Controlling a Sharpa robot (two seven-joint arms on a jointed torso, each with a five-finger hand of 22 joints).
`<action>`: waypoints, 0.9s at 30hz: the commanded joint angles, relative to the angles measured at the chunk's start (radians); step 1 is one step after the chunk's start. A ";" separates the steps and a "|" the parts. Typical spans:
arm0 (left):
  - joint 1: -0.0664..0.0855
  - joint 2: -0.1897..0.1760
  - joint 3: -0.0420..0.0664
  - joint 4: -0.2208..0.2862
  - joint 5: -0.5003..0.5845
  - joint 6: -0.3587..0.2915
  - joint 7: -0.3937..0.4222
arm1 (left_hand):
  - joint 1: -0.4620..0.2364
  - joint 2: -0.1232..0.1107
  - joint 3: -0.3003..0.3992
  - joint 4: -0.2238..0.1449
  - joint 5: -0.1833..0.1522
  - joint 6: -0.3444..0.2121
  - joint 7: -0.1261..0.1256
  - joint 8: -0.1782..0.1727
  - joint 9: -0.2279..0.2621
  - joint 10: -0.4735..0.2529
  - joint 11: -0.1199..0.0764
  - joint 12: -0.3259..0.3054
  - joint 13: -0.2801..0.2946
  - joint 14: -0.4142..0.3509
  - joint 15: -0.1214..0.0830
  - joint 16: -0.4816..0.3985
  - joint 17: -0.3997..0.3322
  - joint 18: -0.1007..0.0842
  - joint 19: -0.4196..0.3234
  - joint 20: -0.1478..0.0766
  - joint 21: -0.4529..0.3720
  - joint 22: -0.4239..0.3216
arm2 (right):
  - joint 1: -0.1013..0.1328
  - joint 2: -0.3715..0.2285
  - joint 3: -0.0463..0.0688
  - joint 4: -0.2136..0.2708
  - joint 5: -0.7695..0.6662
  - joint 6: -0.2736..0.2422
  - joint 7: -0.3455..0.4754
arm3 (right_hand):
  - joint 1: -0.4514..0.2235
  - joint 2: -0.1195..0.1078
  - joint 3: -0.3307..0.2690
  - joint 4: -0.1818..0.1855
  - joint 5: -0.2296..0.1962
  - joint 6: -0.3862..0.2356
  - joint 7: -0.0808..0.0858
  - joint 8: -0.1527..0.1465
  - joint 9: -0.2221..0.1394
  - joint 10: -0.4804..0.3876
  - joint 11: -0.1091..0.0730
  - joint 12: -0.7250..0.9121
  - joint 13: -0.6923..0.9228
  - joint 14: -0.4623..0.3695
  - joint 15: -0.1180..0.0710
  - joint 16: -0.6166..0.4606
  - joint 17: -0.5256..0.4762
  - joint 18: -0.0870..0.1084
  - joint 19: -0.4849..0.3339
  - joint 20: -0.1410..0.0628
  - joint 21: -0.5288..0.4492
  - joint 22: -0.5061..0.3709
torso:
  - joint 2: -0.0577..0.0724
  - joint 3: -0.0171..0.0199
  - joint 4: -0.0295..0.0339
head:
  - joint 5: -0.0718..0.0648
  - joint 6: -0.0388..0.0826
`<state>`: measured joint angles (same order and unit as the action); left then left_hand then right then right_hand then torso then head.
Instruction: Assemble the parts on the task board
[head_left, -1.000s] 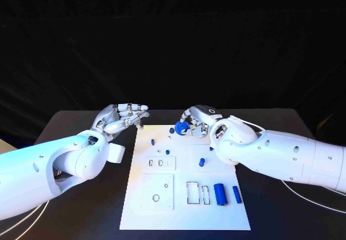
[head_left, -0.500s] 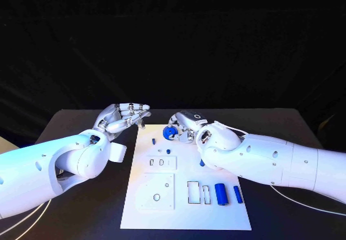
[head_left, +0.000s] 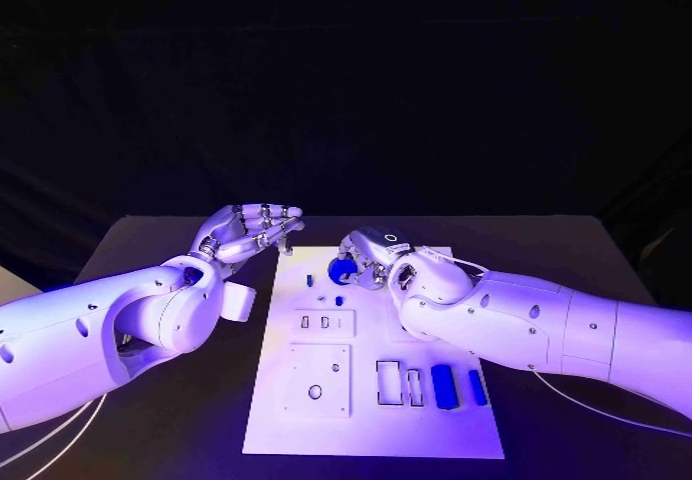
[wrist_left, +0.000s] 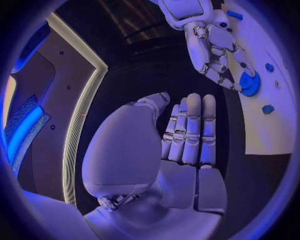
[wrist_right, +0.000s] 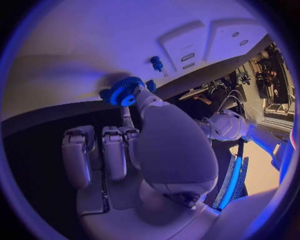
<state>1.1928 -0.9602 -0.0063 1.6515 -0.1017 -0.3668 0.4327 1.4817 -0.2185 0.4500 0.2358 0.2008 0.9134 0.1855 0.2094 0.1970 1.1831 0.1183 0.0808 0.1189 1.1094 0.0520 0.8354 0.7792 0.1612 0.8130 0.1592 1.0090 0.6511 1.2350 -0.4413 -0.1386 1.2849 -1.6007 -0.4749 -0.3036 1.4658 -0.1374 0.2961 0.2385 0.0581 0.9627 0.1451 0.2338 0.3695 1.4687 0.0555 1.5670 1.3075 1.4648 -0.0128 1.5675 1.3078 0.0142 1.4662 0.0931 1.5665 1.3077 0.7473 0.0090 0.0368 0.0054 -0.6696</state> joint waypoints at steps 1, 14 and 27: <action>0.001 0.003 0.001 -0.001 0.003 0.017 0.008 | 0.003 0.004 0.006 0.002 -0.004 0.000 0.005 0.005 0.001 0.004 0.002 0.000 0.002 -0.004 0.000 0.002 0.001 0.020 -0.009 0.001 0.005 0.001 | -0.005 0.008 -0.001 -0.018 -0.028 0.022 -0.006 | 0.000 -0.009 0.007 -0.002 0.003 0.026 -0.015 0.000 0.002 0.102 -0.005 0.004 0.263 0.106 -0.007 0.003 0.263 -0.014 0.105 -0.007 0.004 0.263 | -0.001 0.0013 -0.0008 | 0.001 0.000; 0.001 0.002 0.001 -0.001 0.003 0.019 0.005 | 0.000 0.004 0.006 0.003 -0.004 0.000 0.005 0.005 0.001 0.003 0.003 -0.001 0.002 -0.005 0.000 0.003 0.001 0.020 -0.011 0.001 0.007 0.002 | -0.010 0.019 -0.001 -0.039 -0.032 0.007 -0.005 | -0.030 -0.030 0.018 -0.001 0.003 0.009 -0.006 -0.017 -0.007 0.102 0.003 0.004 0.263 0.106 -0.001 0.003 0.263 -0.014 0.105 -0.003 0.004 0.263 | -0.002 0.0009 -0.0025 | 0.006 -0.003; 0.001 0.000 0.001 0.000 0.006 0.017 0.005 | -0.010 0.004 0.006 0.007 -0.006 -0.001 0.006 0.004 0.002 0.001 0.004 -0.001 0.002 -0.006 0.002 0.005 0.001 0.020 -0.014 0.002 0.011 0.005 | -0.010 0.018 -0.002 -0.037 0.019 0.078 0.031 | -0.277 -0.044 -0.162 0.058 0.007 -0.062 0.024 -0.092 -0.030 0.102 0.031 0.004 0.263 0.106 0.027 0.003 0.263 -0.014 0.105 0.025 0.004 0.263 | -0.001 0.0009 -0.0032 | 0.006 0.000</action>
<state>1.1929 -0.9613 -0.0062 1.6494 -0.1010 -0.3651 0.4318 1.4812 -0.2181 0.4527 0.2387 0.2008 0.9134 0.1855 0.2094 0.1977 1.1831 0.1183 0.0808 0.1196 1.1095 0.0521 0.8353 0.7791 0.1613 0.8057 0.1592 1.0135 0.6547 1.2257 -0.4226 -0.1397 1.2467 -1.5982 -0.4489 -0.2940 1.2007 -0.1830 0.1431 0.2957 0.0640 0.9076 0.1710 0.1447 0.3403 1.4649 0.0807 1.5670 1.3074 1.4647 0.0054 1.5675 1.3075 0.0143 1.4644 0.1096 1.5664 1.3073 0.7459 0.0095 0.0341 0.0117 -0.6707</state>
